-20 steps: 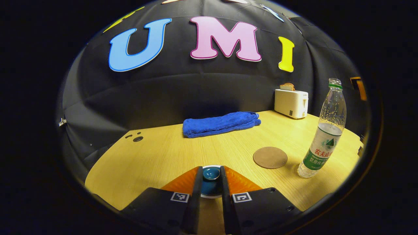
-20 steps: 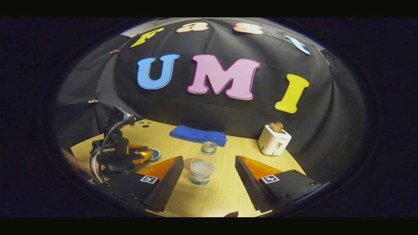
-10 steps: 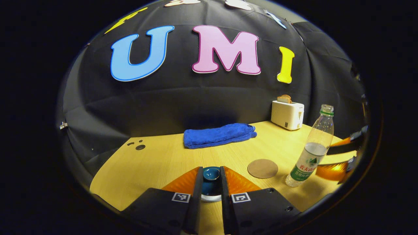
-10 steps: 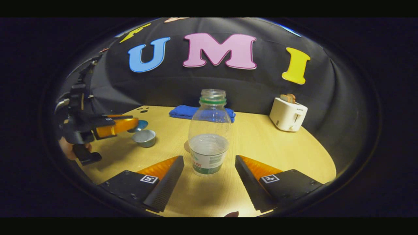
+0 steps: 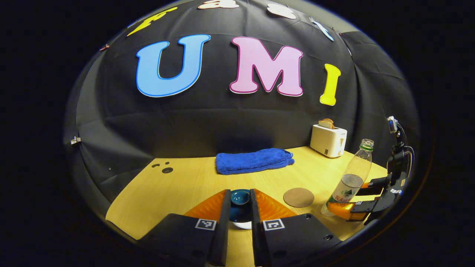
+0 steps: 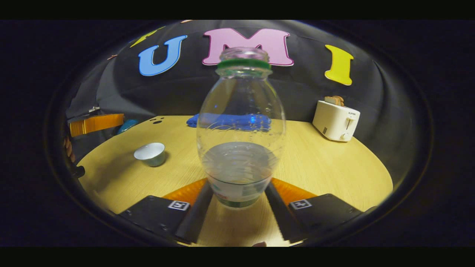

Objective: Open the teacup lid with one hand, grasp the water bottle and pour water into the teacup with the other hand; after pouring, place the water bottle on the coaster and then close the teacup lid.

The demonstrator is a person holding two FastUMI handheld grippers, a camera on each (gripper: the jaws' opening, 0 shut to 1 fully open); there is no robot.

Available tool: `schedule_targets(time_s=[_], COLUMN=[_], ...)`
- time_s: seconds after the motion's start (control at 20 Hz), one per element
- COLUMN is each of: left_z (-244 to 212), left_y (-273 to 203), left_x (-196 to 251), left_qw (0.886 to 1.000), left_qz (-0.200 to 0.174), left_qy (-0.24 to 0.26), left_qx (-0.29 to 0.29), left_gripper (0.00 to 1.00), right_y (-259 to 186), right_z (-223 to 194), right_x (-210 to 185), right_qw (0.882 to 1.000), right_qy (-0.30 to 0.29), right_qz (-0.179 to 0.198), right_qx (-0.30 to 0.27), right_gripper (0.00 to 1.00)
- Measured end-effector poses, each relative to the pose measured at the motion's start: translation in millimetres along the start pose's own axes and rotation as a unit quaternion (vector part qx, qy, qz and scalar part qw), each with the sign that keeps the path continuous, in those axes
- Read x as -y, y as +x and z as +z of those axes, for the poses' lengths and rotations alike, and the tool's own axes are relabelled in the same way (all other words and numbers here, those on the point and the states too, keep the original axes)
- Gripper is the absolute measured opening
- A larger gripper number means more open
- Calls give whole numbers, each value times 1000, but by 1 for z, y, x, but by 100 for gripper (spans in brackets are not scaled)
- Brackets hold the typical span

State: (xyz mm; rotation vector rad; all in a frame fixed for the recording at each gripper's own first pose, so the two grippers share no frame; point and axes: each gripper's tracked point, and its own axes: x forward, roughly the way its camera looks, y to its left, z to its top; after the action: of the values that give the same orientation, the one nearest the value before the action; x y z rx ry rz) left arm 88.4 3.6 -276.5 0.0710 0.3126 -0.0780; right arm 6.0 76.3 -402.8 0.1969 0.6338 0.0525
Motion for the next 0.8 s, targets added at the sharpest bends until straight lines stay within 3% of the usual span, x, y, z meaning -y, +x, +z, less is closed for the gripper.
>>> schedule_targets(time_s=[0.2,0.45,0.65,0.8], left_z=[3,12,15,10], left_y=[-7,-19,-32,-44], left_x=[-8,-22,-38,-52], left_qw=[1000,1000,999,999], left_qz=[8,23,36,49], left_qy=[6,-5,-5,-9], left_qx=[0,7,11,8], left_gripper=[31,31,31,31], right_y=[1,-7,-7,0], right_z=[0,29,65,77], right_x=[1,14,31,27], right_qw=[999,985,951,925], right_qy=[-36,-163,-285,-354], right_qz=[-10,-52,-110,-128], right_qx=[-19,-35,-37,-48], right_gripper=[77,77,76,75])
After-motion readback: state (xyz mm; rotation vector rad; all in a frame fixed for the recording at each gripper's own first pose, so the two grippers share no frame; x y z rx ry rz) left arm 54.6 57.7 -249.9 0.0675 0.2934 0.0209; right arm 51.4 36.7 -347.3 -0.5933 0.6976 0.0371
